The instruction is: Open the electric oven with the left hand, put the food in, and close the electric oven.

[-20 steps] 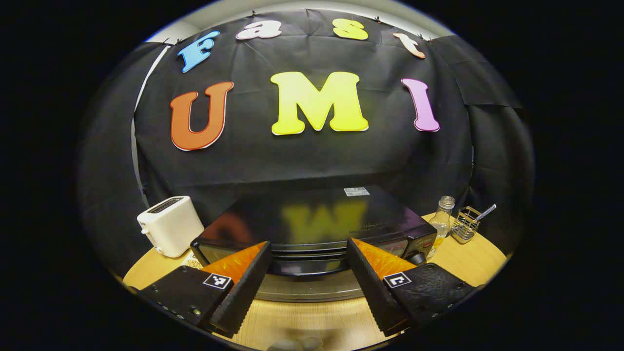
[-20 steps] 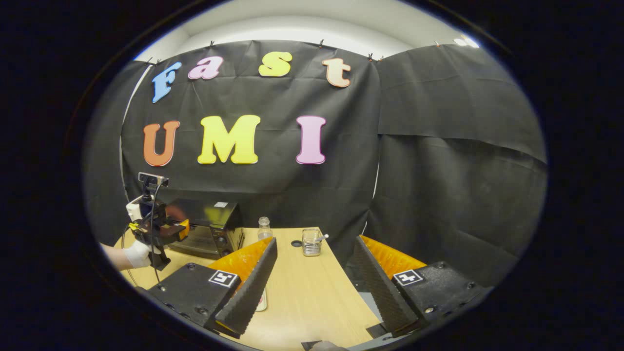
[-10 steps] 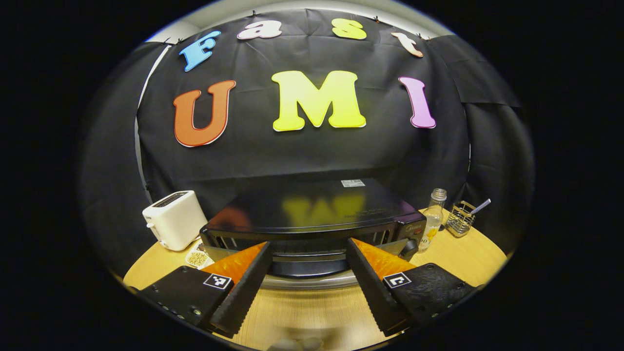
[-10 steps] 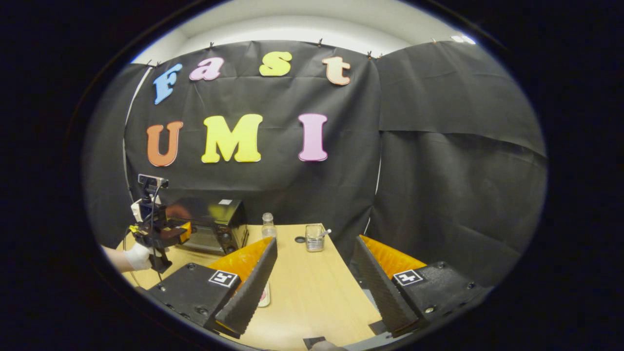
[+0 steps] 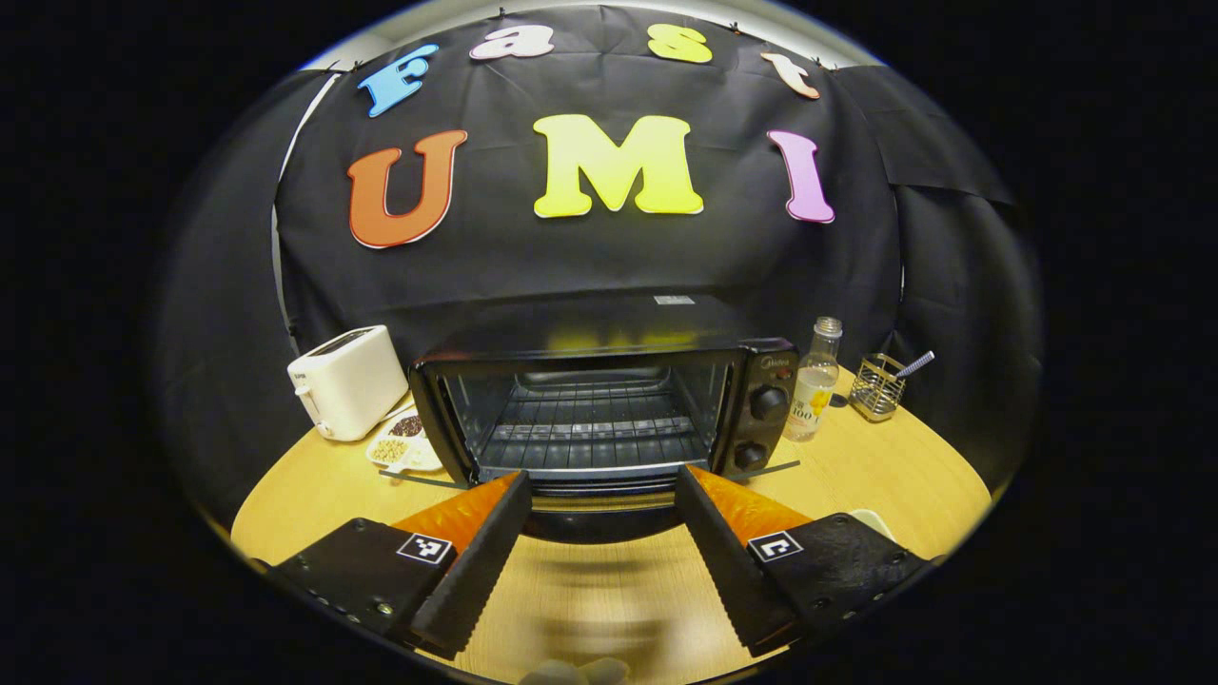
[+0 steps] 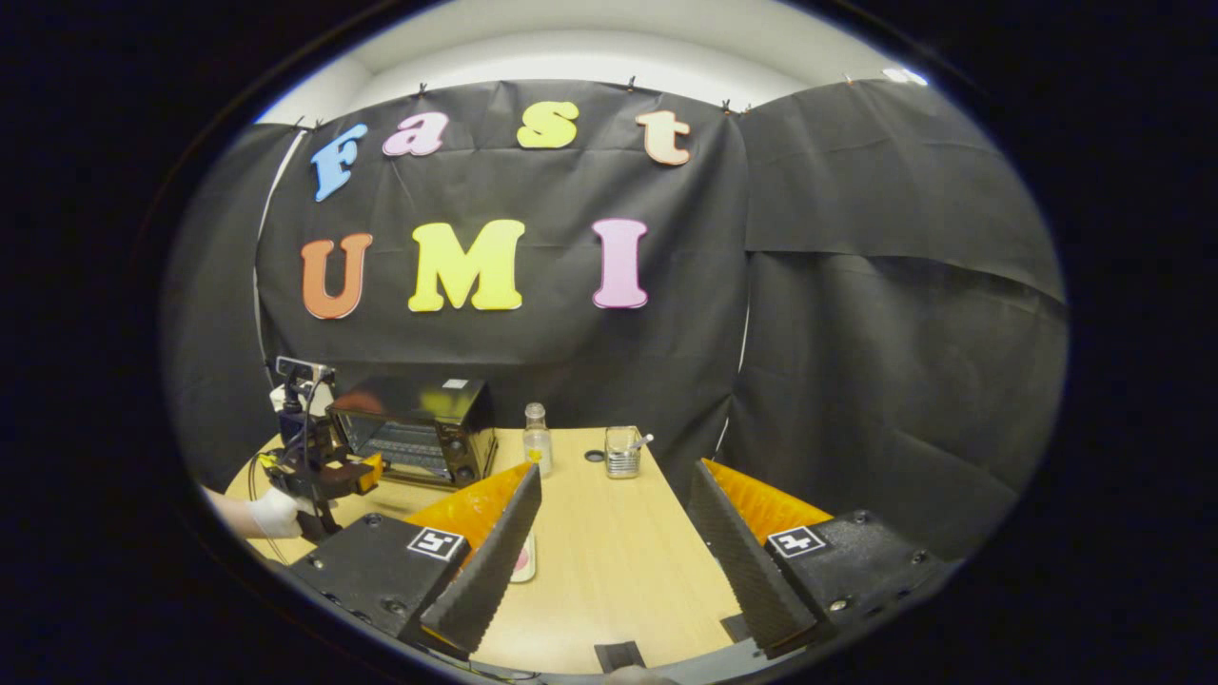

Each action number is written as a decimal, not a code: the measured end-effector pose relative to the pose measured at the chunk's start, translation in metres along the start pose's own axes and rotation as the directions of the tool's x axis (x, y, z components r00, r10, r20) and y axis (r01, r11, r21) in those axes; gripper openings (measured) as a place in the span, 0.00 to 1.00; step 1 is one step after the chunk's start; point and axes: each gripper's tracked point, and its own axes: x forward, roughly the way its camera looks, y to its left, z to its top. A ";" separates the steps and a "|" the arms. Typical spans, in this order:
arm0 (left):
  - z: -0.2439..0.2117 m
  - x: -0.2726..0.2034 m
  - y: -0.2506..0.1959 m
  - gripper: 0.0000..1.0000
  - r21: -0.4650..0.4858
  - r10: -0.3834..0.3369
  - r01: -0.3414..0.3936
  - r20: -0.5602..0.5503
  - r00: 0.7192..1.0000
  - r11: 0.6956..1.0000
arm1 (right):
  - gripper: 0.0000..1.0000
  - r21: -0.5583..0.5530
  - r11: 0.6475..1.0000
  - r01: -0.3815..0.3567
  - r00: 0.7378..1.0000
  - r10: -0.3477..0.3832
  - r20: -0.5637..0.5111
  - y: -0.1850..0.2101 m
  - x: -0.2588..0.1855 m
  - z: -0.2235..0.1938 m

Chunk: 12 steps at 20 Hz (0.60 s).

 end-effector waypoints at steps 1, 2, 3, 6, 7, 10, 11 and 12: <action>-0.007 -0.004 0.000 0.97 0.000 -0.002 0.002 -0.009 1.000 1.000 | 0.96 -0.002 1.000 -0.001 1.000 0.001 -0.001 0.001 -0.002 -0.003; -0.016 -0.006 -0.001 0.97 -0.002 -0.003 0.003 -0.025 1.000 1.000 | 0.96 -0.002 1.000 -0.001 1.000 0.001 -0.003 0.001 -0.006 -0.005; -0.025 -0.008 -0.002 0.97 -0.005 -0.005 0.005 -0.039 0.999 1.000 | 0.96 -0.001 1.000 -0.001 1.000 0.001 -0.004 0.001 -0.009 -0.007; -0.043 -0.013 -0.002 0.97 0.000 -0.007 0.007 -0.063 0.998 1.000 | 1.00 0.005 1.000 0.007 1.000 -0.007 -0.015 0.000 -0.016 -0.015; -0.047 -0.013 -0.003 0.97 0.002 -0.007 0.007 -0.066 0.998 1.000 | 0.96 0.007 1.000 0.011 1.000 -0.011 -0.020 -0.001 -0.018 -0.019; -0.061 -0.014 -0.005 0.96 -0.003 -0.007 0.006 -0.088 0.996 1.000 | 0.96 0.013 1.000 0.027 0.999 -0.026 -0.032 -0.004 -0.023 -0.025; -0.066 -0.015 -0.006 0.96 -0.004 -0.006 0.006 -0.099 0.995 1.000 | 0.96 0.013 0.999 0.032 0.999 -0.031 -0.036 -0.005 -0.023 -0.028; -0.071 -0.014 -0.006 0.96 -0.004 -0.007 0.007 -0.108 0.994 1.000 | 0.96 0.013 0.999 0.037 0.999 -0.036 -0.039 -0.005 -0.024 -0.029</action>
